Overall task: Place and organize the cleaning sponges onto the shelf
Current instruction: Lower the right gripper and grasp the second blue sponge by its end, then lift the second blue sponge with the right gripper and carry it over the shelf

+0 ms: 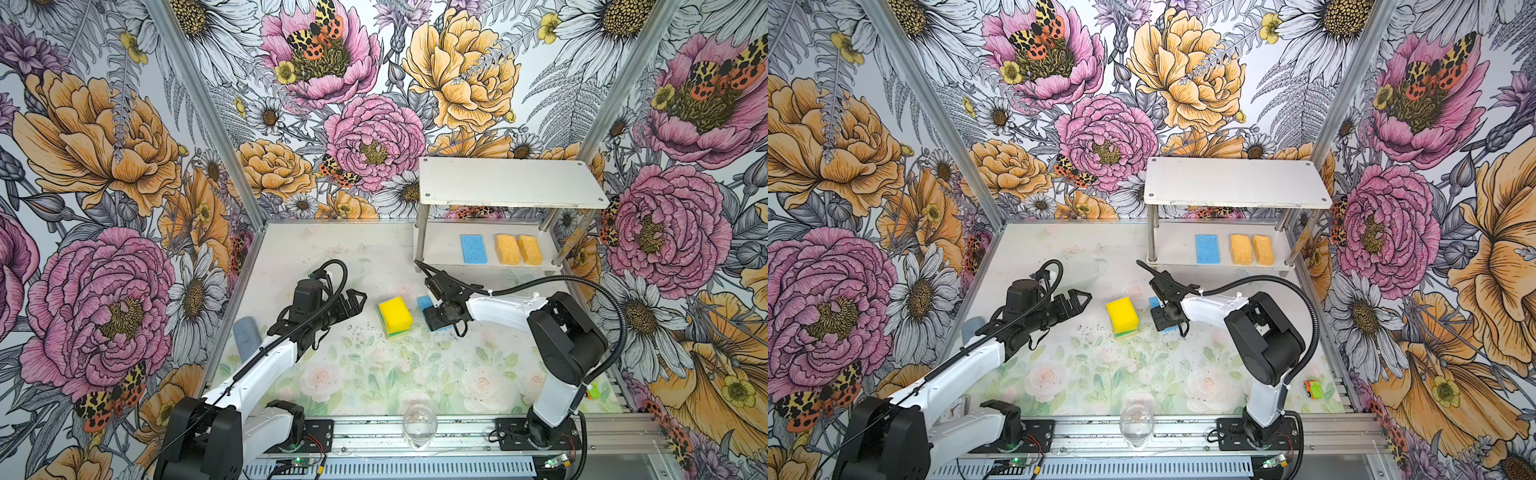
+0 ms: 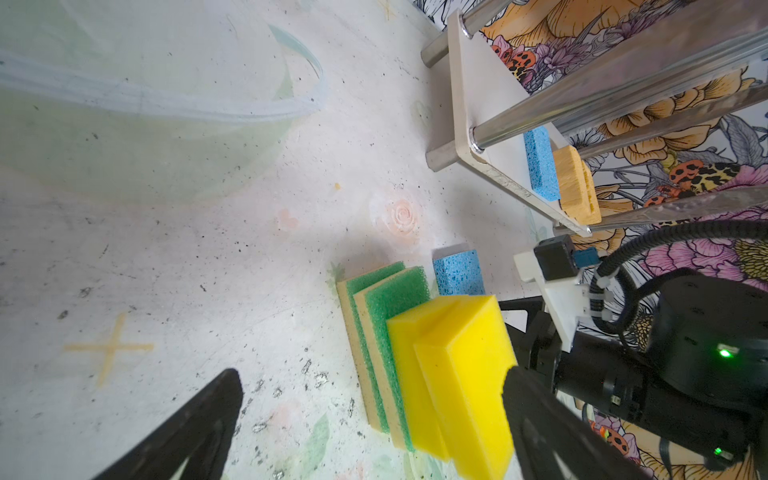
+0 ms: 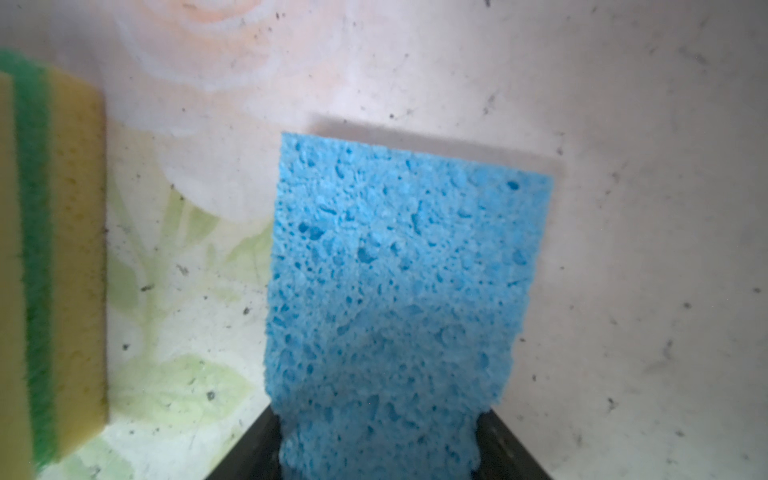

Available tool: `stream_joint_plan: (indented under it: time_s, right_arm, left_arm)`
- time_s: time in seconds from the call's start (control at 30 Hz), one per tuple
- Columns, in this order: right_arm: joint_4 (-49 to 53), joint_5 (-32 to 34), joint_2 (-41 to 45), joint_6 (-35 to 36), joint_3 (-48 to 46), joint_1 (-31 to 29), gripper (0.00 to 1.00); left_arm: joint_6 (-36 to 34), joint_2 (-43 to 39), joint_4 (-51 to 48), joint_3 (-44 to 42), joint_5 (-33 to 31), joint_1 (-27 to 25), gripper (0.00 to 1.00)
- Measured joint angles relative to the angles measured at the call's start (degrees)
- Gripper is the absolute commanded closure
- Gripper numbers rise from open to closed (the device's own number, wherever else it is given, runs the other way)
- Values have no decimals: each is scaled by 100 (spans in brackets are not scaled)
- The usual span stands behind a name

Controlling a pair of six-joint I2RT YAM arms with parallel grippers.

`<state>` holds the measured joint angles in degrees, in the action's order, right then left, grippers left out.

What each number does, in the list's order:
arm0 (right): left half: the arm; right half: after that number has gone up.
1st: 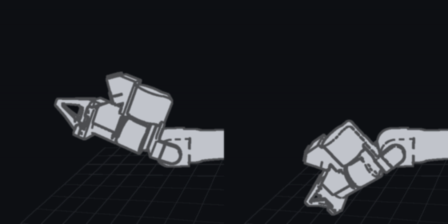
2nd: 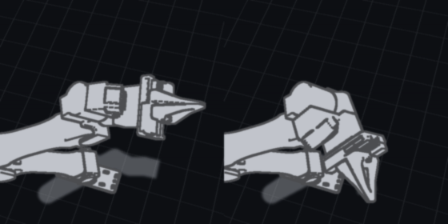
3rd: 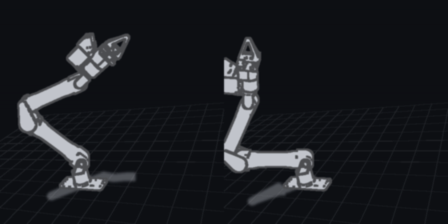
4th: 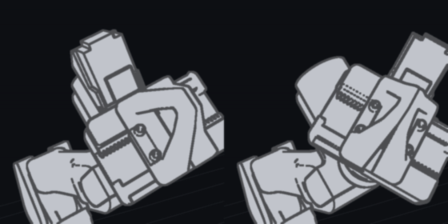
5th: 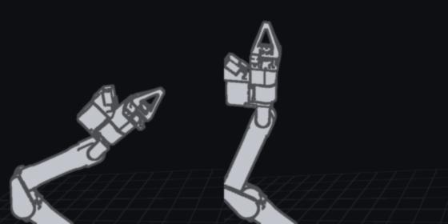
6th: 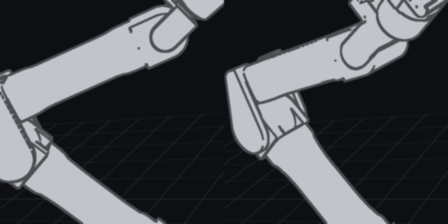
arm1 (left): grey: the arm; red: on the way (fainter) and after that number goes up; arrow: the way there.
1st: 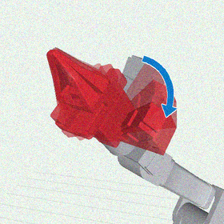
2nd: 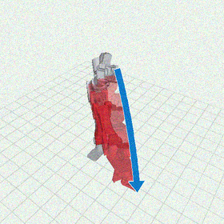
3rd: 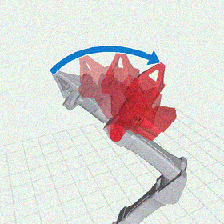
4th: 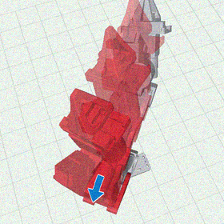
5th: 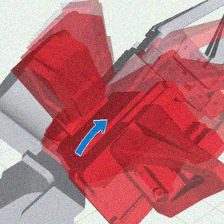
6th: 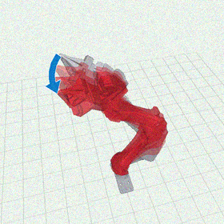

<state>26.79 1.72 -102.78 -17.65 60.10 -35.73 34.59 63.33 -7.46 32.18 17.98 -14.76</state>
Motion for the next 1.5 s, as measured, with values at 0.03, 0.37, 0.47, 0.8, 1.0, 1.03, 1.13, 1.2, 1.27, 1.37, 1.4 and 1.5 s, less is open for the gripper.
stream_joint_plan:
  time_s: [0.03,0.37,0.47,0.8,1.0,1.03,1.13,1.2,1.27,1.37,1.4,1.5]
  right_arm:
    - [-2,-2,0,-13,2,0,39]
    - [-48,-31,79,-144,-57,17,47]
    - [-85,-48,188,-153,-151,52,48]
    - [-291,-92,708,-212,-380,321,49]
    - [-433,-87,1117,-249,-507,566,49]
    - [-463,-85,1172,-249,-509,623,49]
    - [-588,-44,1333,-251,-509,817,49]
    - [-669,31,1429,-249,-507,925,49]
    - [-728,131,1495,-249,-494,1012,50]
    - [-837,251,1502,-249,-382,1141,49]
    - [-879,291,1502,-247,-317,1180,48]
    - [-1023,380,1488,-249,-61,1281,47]
  left_arm:
    - [0,0,0,0,9,0,1]
    - [0,0,0,0,22,4,1]
    - [0,0,0,0,57,4,1]
    - [0,7,0,0,76,4,1]
    - [0,7,0,0,76,4,1]
    - [0,7,0,0,76,4,1]
    - [0,7,0,0,76,4,1]
    - [0,7,0,0,76,4,1]
    - [0,7,0,0,76,4,1]
    - [0,4,0,0,76,4,1]
    - [0,4,0,0,76,4,1]
    - [0,-2,0,0,76,4,1]
